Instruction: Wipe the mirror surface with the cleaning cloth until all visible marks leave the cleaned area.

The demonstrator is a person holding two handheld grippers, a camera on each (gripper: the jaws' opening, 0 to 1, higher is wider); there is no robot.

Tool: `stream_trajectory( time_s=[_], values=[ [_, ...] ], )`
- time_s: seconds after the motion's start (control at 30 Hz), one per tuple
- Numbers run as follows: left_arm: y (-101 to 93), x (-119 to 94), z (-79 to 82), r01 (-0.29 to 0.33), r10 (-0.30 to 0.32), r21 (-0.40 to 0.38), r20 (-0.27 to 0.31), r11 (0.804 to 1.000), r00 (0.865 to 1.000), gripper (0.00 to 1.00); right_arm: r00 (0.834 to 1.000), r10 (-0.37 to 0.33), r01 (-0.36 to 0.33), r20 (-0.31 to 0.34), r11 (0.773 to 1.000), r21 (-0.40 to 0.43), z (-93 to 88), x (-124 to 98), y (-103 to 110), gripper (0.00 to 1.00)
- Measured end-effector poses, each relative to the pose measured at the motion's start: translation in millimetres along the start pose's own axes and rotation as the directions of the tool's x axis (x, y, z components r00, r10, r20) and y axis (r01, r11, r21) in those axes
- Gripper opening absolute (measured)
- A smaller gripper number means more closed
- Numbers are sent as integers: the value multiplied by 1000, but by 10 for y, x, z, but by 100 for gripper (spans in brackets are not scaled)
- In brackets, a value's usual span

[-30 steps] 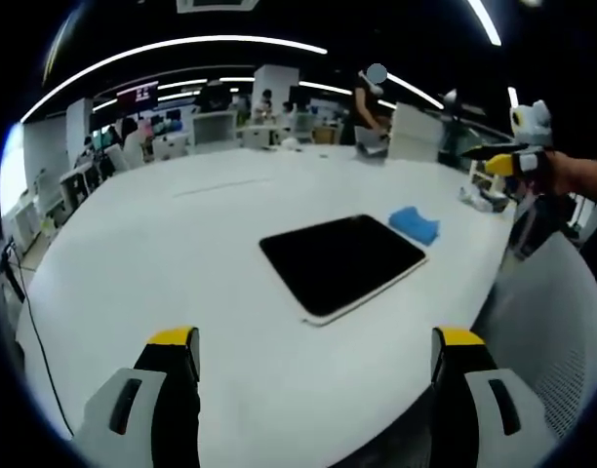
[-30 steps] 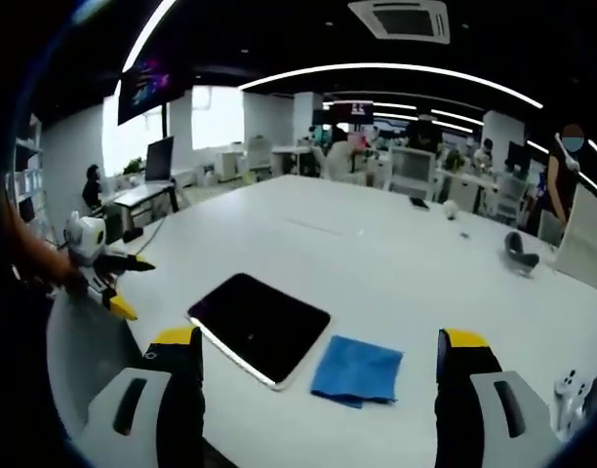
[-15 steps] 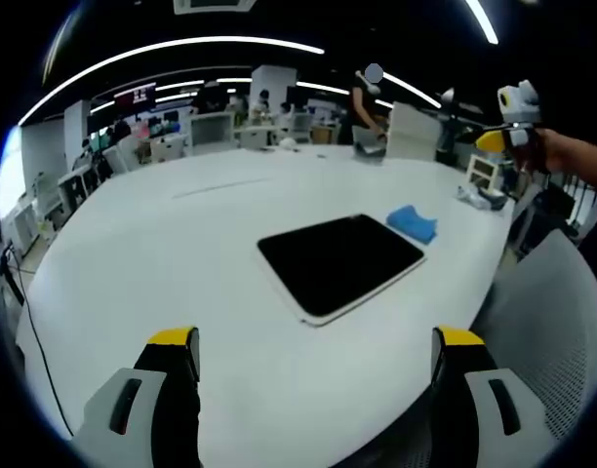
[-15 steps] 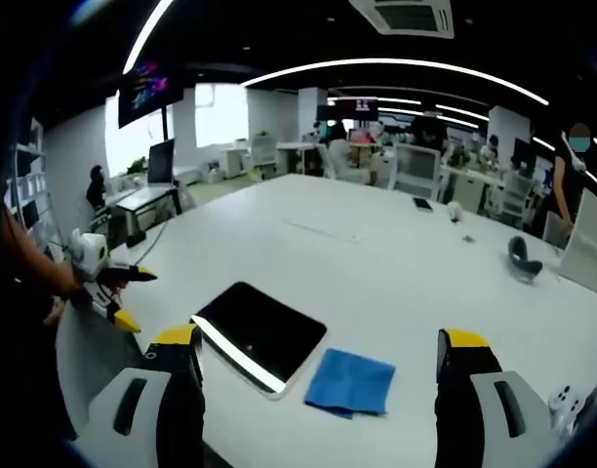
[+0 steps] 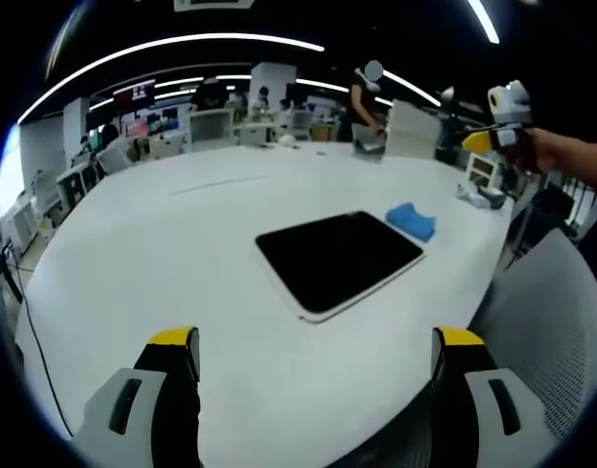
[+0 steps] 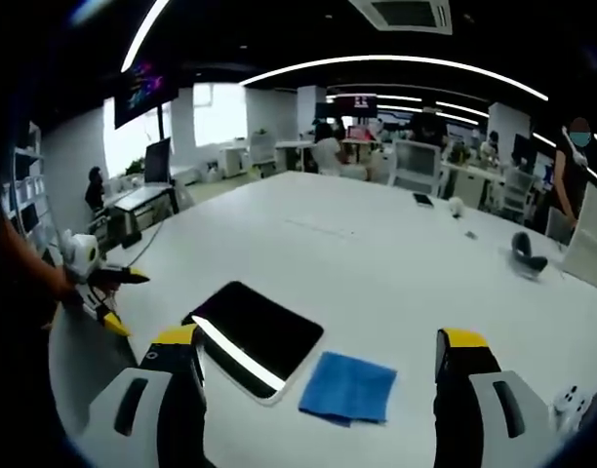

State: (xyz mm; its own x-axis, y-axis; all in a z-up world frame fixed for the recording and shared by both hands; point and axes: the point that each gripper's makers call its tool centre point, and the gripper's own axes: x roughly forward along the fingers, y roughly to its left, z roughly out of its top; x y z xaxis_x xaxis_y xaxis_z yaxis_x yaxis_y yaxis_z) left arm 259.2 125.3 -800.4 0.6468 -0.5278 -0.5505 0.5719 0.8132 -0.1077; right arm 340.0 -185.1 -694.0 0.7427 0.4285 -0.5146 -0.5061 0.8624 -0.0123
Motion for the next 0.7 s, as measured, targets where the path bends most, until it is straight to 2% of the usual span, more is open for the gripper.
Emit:
stream_trajectory(
  time_s=[0.23,0.4,0.7],
  values=[
    [-13,6,-10,8,-8,0,-6,1000,1000,99,1000,-17,17,-22,1000,17,-174,118,-84,94],
    [-29,13,-18,17,-17,0,-12,1000,1000,99,998,-46,50,-44,995,92,-411,270,-221,86],
    [-42,29,-23,27,-27,4,-15,1000,1000,99,992,-67,79,-111,992,102,-801,519,-295,74]
  ],
)
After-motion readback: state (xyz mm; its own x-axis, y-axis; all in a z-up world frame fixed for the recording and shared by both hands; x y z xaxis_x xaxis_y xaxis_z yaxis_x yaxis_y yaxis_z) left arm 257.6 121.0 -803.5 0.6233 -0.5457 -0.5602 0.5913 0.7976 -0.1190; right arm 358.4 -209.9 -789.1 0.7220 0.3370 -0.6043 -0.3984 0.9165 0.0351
